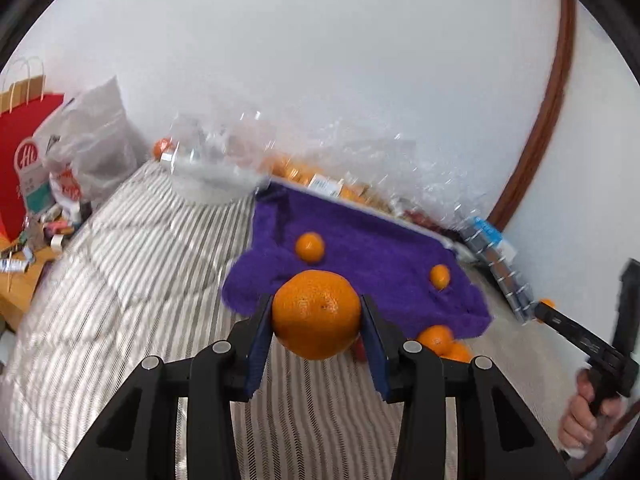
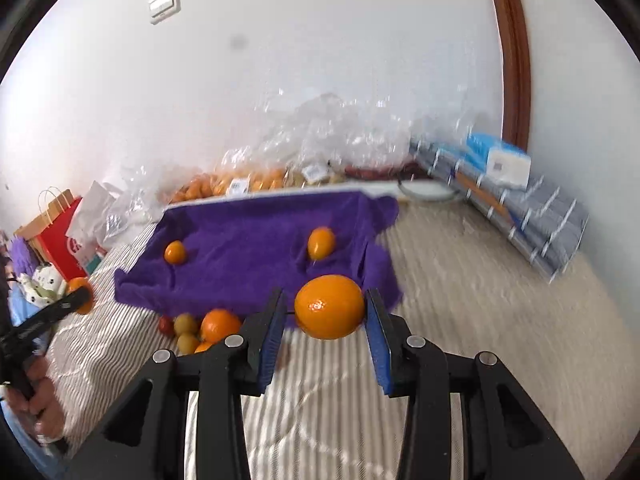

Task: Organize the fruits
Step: 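Carry both fruits onto the purple towel and open both grippers to release them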

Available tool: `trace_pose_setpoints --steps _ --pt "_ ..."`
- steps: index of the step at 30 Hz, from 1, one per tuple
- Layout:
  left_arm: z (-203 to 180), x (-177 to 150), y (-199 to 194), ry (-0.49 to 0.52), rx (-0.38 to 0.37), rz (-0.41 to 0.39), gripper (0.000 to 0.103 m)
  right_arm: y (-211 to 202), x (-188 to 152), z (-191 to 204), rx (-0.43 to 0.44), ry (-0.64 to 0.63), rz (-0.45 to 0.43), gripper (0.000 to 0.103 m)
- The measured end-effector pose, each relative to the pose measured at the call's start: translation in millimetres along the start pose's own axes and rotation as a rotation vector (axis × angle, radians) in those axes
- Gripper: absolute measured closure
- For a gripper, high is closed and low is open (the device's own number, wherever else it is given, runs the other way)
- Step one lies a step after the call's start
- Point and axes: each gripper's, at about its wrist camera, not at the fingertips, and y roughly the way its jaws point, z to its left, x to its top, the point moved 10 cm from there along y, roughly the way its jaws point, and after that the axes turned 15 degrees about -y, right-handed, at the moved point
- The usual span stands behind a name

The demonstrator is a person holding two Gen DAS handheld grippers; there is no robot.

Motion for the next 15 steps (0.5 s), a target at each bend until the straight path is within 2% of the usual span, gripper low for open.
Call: trace_pose_setpoints --steps 6,11,15 --pt "-17 33 -2 0.082 0.064 -0.038 0.063 17 30 -14 -0.004 0.033 -0.053 0.064" --pt "-17 47 28 0.059 0.091 -0.013 0.063 44 46 -9 0.042 0.066 -0.060 0.064" --pt "-23 49 57 0.078 0.100 -0.003 0.063 63 53 -7 0.015 0.021 -0.054 0.064"
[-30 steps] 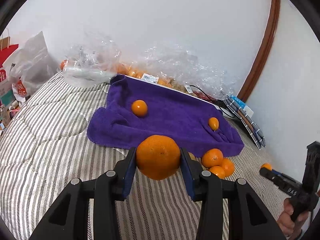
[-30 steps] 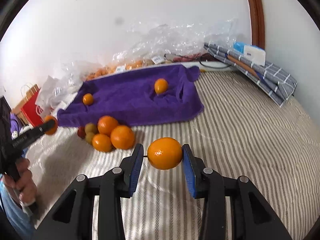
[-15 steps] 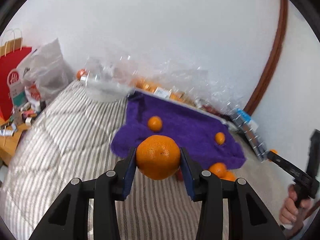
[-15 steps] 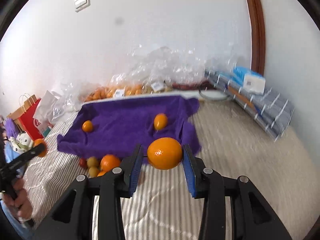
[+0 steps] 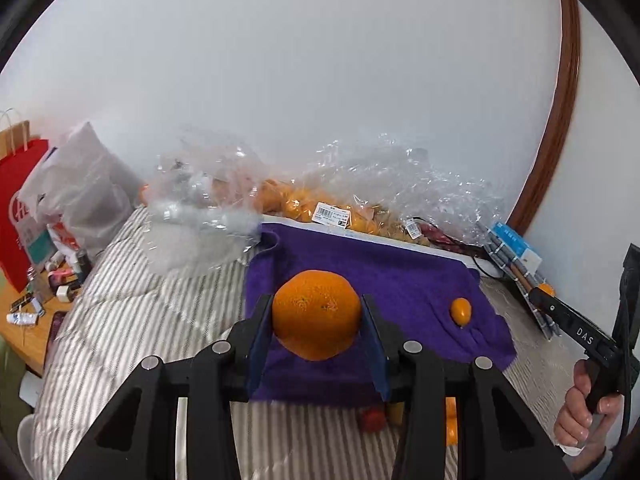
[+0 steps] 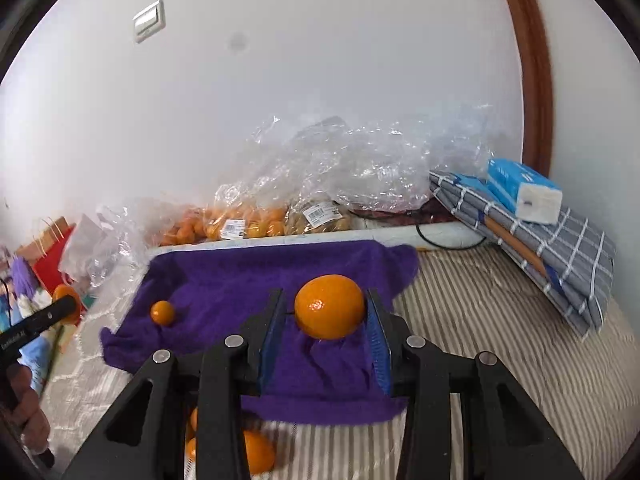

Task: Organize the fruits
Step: 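Carry both fruits onto the purple towel and open both grippers to release them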

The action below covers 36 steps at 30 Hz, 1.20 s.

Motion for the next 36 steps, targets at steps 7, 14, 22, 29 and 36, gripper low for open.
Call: trace_pose_setpoints --steps 7,14,22,29,36 --pt "-3 -14 46 -0.029 -0.032 0.043 0.063 35 -25 2 0.009 -0.011 0.049 0.064" --pt "8 -32 67 -0.021 0.030 0.095 0.063 55 -38 8 -0.017 -0.073 0.110 0.064" --pt "7 -43 82 0.009 0.056 0.132 0.063 73 -53 31 0.012 -0.136 0.171 0.064" --pt "4 -49 92 0.052 0.096 0.155 0.062 77 -57 24 0.020 -0.079 0.194 0.060" --pt "1 -49 93 0.049 0.084 0.158 0.058 71 -54 27 0.027 -0.094 0.163 0.034"
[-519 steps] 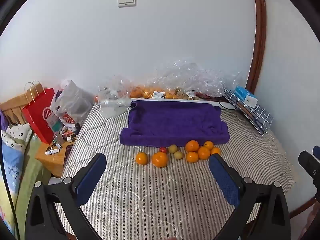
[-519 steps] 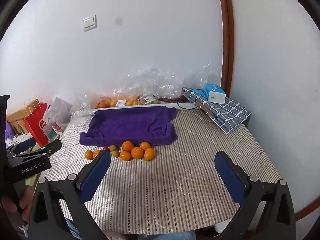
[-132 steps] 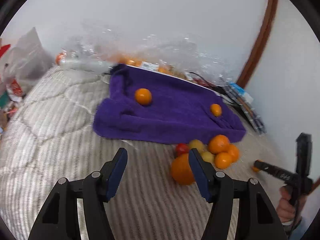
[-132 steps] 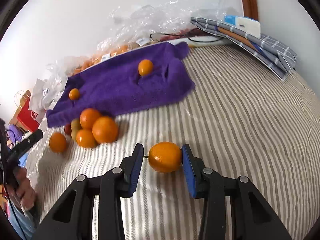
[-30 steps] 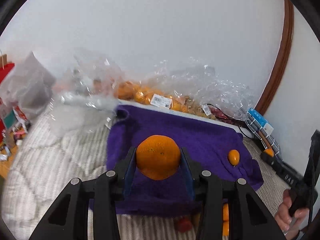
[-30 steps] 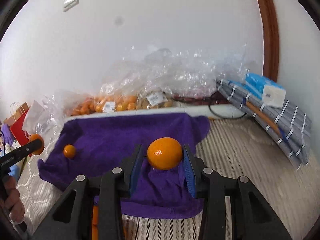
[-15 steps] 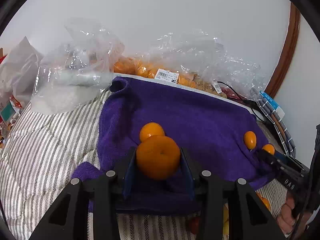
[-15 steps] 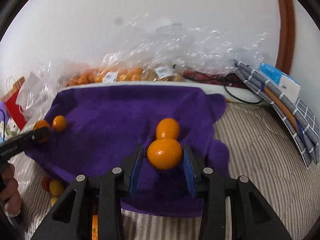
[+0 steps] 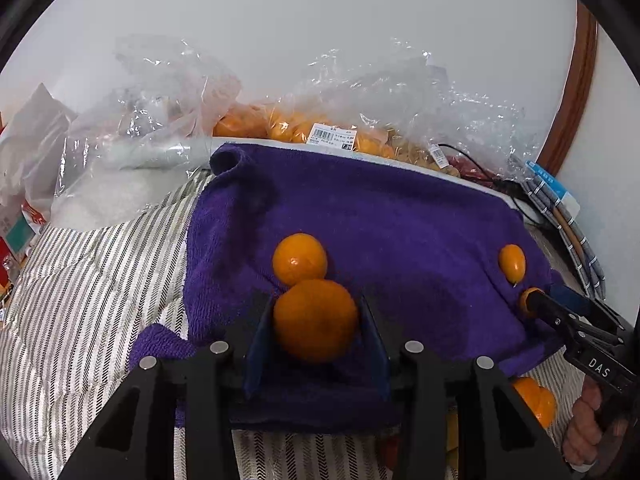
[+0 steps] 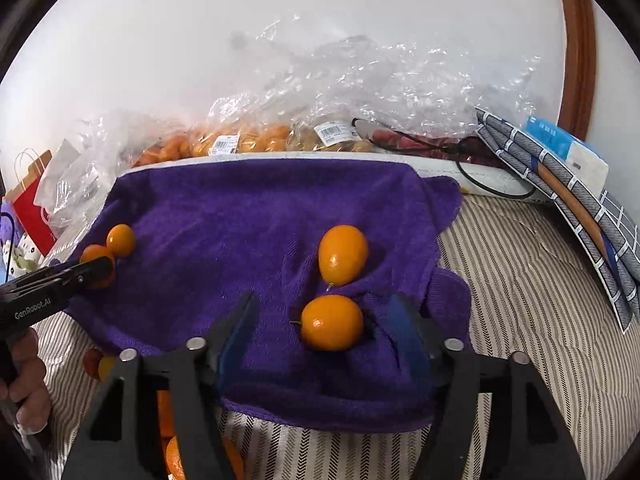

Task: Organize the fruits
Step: 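Carry both fruits onto the purple towel and open both grippers to release them, then withdraw the left gripper from the towel while the right gripper approaches another tangerine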

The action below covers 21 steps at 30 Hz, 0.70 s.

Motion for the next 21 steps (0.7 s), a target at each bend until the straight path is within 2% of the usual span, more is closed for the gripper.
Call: trace_pose_setpoints --steps 2,5,9,13,17,21 --pt "-1 2 -3 -0.010 -0.022 -0.009 0.049 -4 1 -5 -0.018 0.014 -0.015 0.033" --pt "-3 5 -11 -0.006 -0.038 -0.038 0.042 -13 4 -6 -0.037 0.013 -0.057 0.033" --pt "-6 7 -23 -0.011 -0.077 -0.089 0.041 -27 11 -4 -0.078 -0.013 -0.118 0.033" --pt "-16 4 -32 0.056 -0.082 -0.140 0.041 -44 11 -9 -0.098 0.017 -0.180 0.033" --pt "-27 1 -39 0.104 -0.092 -0.156 0.041 -53 -5 -2 -0.121 0.000 -0.117 0.033" --pt "-30 2 -48 0.104 -0.113 -0.177 0.041 -72 -27 12 -0.123 -0.018 -0.105 0.033"
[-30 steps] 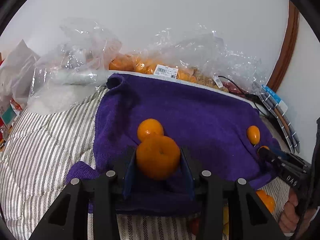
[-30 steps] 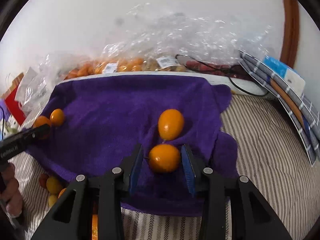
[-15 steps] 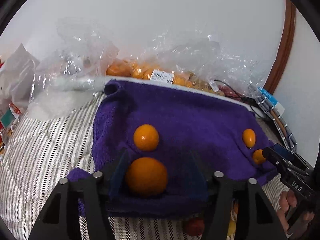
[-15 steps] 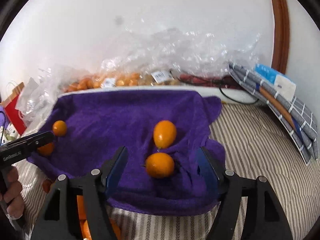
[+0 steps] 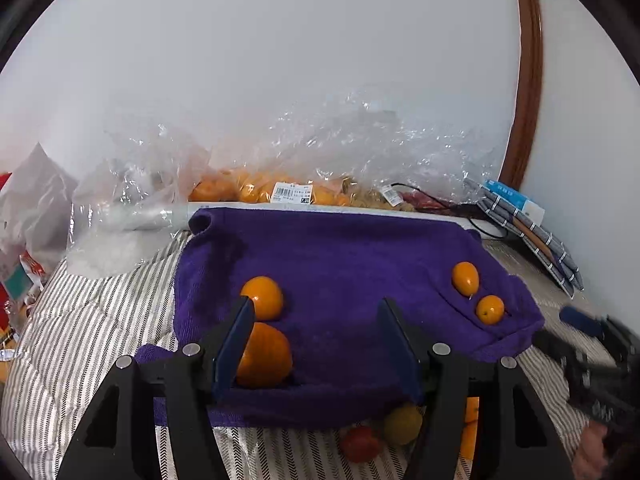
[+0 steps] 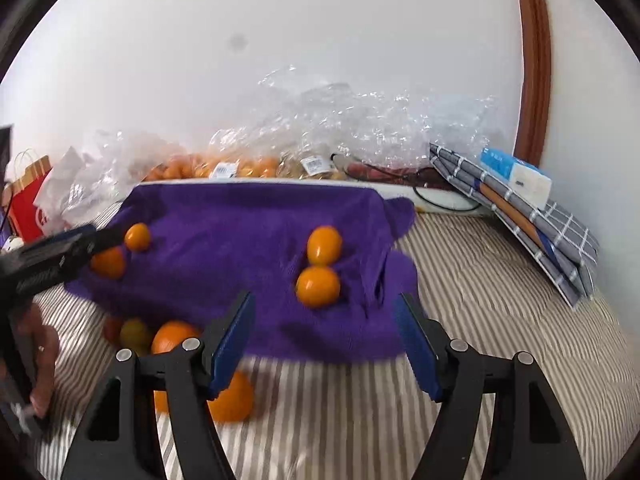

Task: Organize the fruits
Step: 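Withdraw the left gripper from the towel while the right gripper approaches another tangerine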

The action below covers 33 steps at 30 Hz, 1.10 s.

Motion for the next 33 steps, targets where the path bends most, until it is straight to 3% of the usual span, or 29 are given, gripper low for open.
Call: trace_pose_setpoints --steps 2,7,11,17,20,30,33 --pt "1 2 -5 -0.026 -0.029 0.004 0.041 -8 -10 5 0.023 0.012 0.017 0.033" --pt "18 13 -12 -0.092 -0.019 -0.019 0.041 -20 -30 18 0.102 0.075 0.055 0.033" --pt "32 20 -18 -0.157 -0.020 -0.034 0.040 -23 -35 29 0.080 0.033 0.074 0.033" --pt "53 25 -20 -0.237 -0.007 -0.038 0.039 -18 -40 46 0.121 0.007 0.122 0.048" --pt "56 25 -19 -0.264 -0.015 -0.025 0.039 -11 -37 56 0.143 -0.019 0.137 0.049" --pt "44 19 -15 -0.198 -0.007 -0.019 0.039 21 -34 62 0.201 0.016 0.225 0.054" --pt "41 18 -13 -0.182 -0.007 -0.014 0.039 25 -34 64 0.227 0.019 0.234 0.063"
